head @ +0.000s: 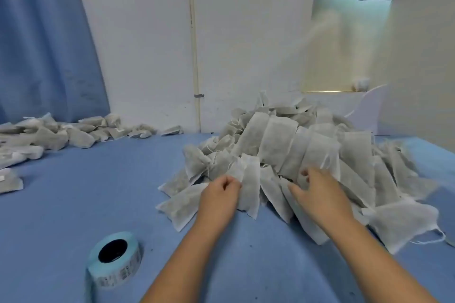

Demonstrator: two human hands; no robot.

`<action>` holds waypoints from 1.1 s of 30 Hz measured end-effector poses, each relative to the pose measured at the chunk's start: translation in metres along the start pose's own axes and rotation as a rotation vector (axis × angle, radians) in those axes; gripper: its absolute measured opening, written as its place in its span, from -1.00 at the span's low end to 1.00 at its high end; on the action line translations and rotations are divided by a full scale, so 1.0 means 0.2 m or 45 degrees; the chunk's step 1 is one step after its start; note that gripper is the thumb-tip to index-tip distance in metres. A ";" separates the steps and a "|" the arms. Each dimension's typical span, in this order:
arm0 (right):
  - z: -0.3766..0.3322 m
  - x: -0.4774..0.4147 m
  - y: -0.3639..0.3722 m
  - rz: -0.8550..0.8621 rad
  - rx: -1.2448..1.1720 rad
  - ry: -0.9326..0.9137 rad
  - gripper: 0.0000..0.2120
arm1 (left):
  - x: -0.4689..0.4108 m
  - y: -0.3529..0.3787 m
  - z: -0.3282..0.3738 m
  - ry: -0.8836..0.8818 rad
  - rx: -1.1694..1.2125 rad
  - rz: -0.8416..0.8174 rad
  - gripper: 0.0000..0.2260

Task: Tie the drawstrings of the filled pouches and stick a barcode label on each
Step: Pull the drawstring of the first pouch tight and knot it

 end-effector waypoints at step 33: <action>-0.40 0.18 0.18 -0.645 -1.451 0.181 -0.71 | 0.35 0.11 0.13 0.798 -0.330 -0.125 -0.43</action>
Point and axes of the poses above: each hand's wrist, its own x-axis away from the middle knuckle, its own y-axis out of the palm, z = x × y, the point moved 10 cm from there along -x, towards the middle knuckle, and after that the axes turned 15 degrees about -y, right-handed, at the moved point
